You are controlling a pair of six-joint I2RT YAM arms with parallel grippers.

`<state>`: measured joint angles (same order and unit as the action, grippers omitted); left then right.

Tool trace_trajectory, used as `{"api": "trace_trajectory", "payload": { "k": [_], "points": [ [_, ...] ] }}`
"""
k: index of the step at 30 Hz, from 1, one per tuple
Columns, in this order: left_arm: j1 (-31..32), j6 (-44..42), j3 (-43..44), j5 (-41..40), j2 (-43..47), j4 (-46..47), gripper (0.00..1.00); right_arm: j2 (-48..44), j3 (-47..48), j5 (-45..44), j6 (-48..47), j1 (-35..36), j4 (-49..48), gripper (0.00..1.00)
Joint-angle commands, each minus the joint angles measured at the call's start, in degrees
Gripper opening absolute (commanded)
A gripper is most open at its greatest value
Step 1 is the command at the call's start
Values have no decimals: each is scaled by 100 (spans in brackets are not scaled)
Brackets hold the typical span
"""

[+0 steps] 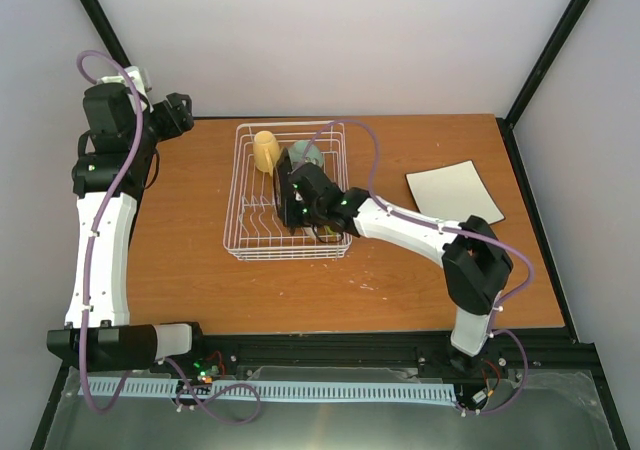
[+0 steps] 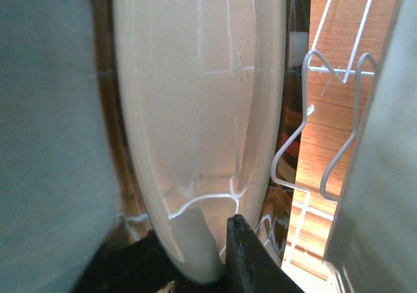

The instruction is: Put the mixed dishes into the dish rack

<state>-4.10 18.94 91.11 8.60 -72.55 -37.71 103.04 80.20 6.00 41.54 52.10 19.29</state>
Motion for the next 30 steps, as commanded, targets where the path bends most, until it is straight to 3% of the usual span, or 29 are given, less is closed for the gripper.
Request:
{"api": "trace_trajectory", "payload": {
  "k": [1,5,12,30],
  "points": [
    [-41,-123,9,6,127,138,81,116,529,244,-303,68,-238,3],
    [-41,-119,29,1,127,139,81,228,769,256,-444,81,79,6],
    [-38,-119,30,8,110,137,81,140,655,252,-446,90,11,34],
    [-38,-111,74,-199,157,145,82,-508,211,-112,-645,81,-193,56]
  ]
}}
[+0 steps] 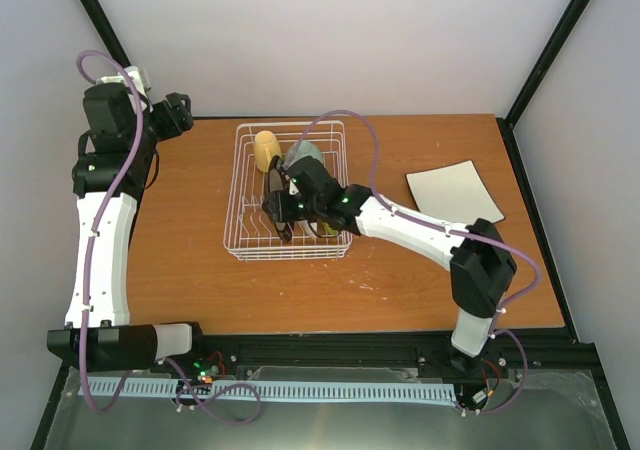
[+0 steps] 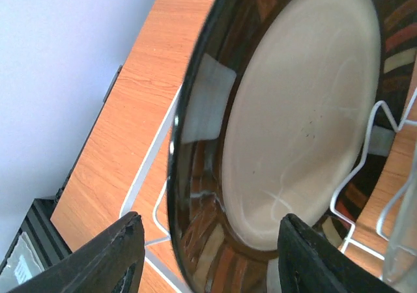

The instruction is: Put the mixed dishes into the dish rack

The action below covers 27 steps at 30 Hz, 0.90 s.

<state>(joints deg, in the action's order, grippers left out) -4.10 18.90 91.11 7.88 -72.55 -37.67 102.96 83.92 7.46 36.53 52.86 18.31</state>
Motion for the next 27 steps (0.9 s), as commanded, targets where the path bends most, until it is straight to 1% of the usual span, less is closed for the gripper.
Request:
{"api": "trace_trajectory", "payload": {
  "k": [1,5,8,10,11,13,14,15,17,18,20,21,23,25,27],
  "points": [
    [-38,-107,61,-155,174,164,82,-614,-209,-292,-184,5,-105,58],
    [-39,-91,57,-201,188,214,84,-1124,-516,-213,-297,0,-330,61],
    [-43,-55,13,-125,225,318,86,-1686,-788,-94,-359,-30,-548,63],
    [-38,-49,-134,164,330,628,86,-2200,-987,-560,-344,-57,-488,63],
    [-38,-38,-255,417,404,806,86,-2547,-1144,-1085,-288,-146,-429,63],
    [-37,38,-505,1033,542,1250,84,-3302,-1605,-1863,-109,-498,-392,63],
    [-38,82,-620,1451,569,1464,83,-3731,-1920,-2136,116,-843,-360,66],
    [-38,138,-726,1870,572,1684,82,-4118,-2255,-2193,339,-1249,-337,68],
    [-38,305,-863,2784,478,2067,81,-4838,-2832,-2160,650,-2207,-242,68],
    [-38,407,-902,3416,408,2288,80,-5124,-3070,-2195,767,-2578,-95,68],
    [8,538,-920,4077,249,2575,78,-5462,-3199,-2215,903,-3231,347,66],
    [51,523,-914,4245,194,2670,77,-5549,-3225,-2199,996,-3513,516,64],
    [214,388,-903,4272,143,2718,77,-5533,-3246,-1792,1076,-4107,732,64],
    [404,268,-887,4202,111,2722,77,-5311,-3323,-1083,1228,-4736,848,62],
    [561,220,-885,4158,82,2706,77,-5016,-3597,-11,1383,-5419,667,61]
  ]
}}
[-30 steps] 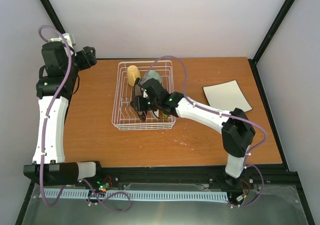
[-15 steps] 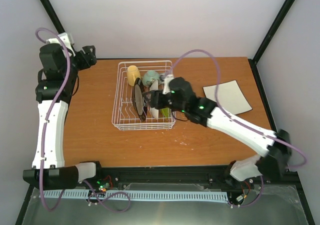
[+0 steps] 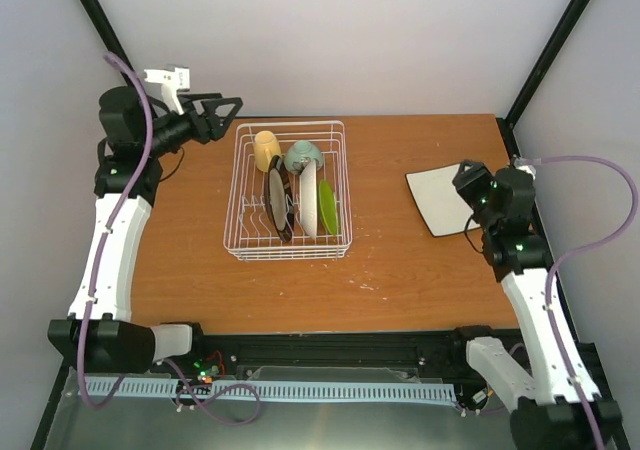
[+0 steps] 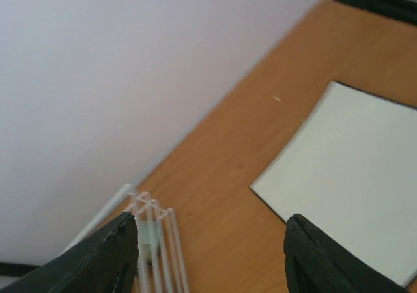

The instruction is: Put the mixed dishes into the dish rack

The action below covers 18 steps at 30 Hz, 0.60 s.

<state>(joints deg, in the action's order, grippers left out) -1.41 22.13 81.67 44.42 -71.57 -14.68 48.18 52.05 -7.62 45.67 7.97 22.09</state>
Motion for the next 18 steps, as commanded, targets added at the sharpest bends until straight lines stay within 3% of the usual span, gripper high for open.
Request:
{"api": "trace_trajectory", "payload": {
  "k": [1,7,12,18],
  "points": [
    [339,-124,52,480,-34,392,77,617,-580,2001,541,-1237,133,60],
    [396,-472,75,135,-126,102,78,1233,-1338,3446,751,-2263,-547,59],
    [395,-572,34,65,-161,104,78,1540,-1676,3999,769,-2957,-815,61],
    [395,-580,-51,111,-250,156,78,2230,-1980,4451,909,-3135,-1434,61]
  ]
}}
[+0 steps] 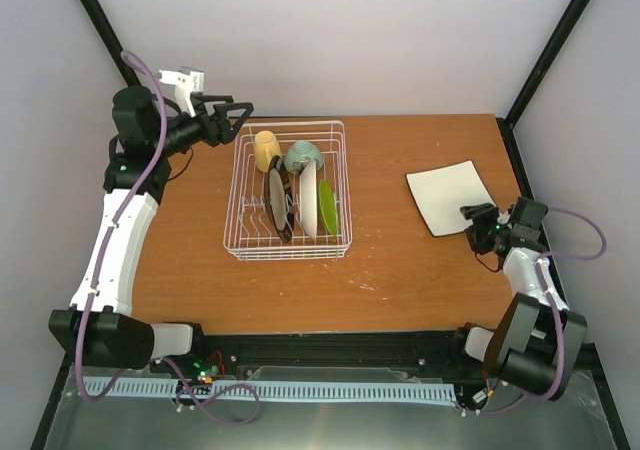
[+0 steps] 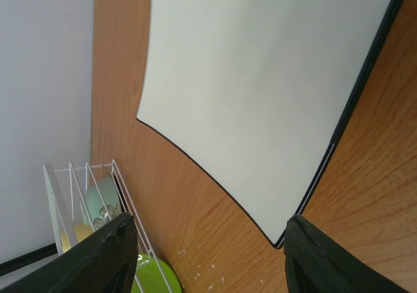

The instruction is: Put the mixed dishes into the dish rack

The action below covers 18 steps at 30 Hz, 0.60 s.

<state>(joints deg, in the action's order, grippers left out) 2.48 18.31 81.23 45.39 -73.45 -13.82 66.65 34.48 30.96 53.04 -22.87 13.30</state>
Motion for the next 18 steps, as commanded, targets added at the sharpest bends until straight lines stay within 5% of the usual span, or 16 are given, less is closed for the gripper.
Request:
{"api": "trace_trajectory", "payload": {
  "k": [1,18],
  "points": [
    [7,-200,-18,18,-84,68,78,492,-276,636,219,-51,-651,61],
    [2,-229,-109,-107,-67,71,78,1615,-974,394,794,162,-2507,60]
  ]
}}
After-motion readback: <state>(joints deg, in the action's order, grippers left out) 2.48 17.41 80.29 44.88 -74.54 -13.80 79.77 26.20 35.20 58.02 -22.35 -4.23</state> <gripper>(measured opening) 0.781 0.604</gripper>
